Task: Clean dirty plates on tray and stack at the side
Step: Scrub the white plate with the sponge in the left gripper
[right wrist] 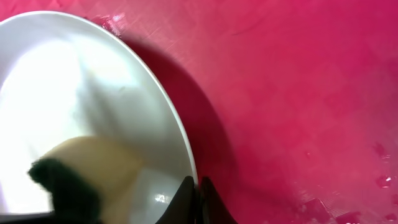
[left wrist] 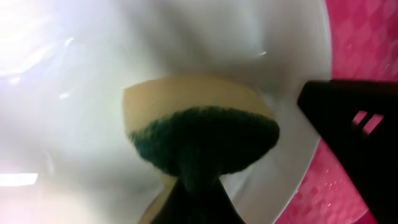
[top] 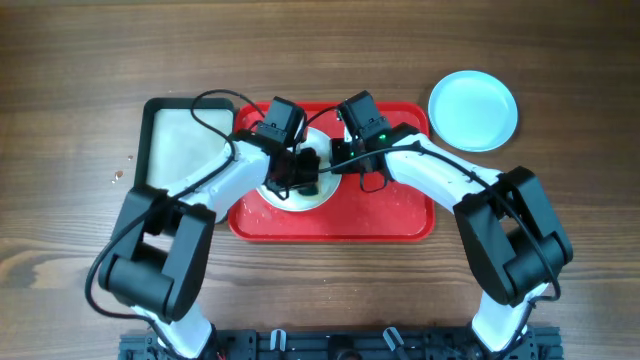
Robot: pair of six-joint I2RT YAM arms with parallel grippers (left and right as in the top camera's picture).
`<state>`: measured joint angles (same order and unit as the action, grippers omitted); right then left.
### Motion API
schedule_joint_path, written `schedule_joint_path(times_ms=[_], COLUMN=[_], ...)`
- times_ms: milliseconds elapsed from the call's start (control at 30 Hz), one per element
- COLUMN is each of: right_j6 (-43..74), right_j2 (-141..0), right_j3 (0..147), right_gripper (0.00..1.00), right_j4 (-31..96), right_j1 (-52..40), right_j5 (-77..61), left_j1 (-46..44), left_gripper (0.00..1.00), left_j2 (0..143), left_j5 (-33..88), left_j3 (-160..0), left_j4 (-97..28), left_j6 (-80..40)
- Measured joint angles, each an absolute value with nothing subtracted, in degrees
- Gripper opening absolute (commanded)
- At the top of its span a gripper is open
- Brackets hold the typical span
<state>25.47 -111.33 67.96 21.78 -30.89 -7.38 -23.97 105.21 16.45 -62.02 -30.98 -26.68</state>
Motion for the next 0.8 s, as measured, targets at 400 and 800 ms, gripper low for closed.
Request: schedule_joint_path(times_ms=[400, 800], right_j6=[25.45, 25.47], right_j2=[-111.33, -111.33], right_j3=[67.96, 67.96], right_gripper=[0.04, 0.04], right_j4=[21.78, 21.78], right_j1=[-30.94, -30.96], right_j5=[-7.44, -7.44], left_j1=[-20.45, -20.47], left_gripper=[0.04, 0.04], left_j2=[99.0, 104.86], left_j5=[3.27, 1.13], left_j3=[-63.24, -63.24], left_j4=[-33.71, -31.83], left_j6=[-26.63, -26.63])
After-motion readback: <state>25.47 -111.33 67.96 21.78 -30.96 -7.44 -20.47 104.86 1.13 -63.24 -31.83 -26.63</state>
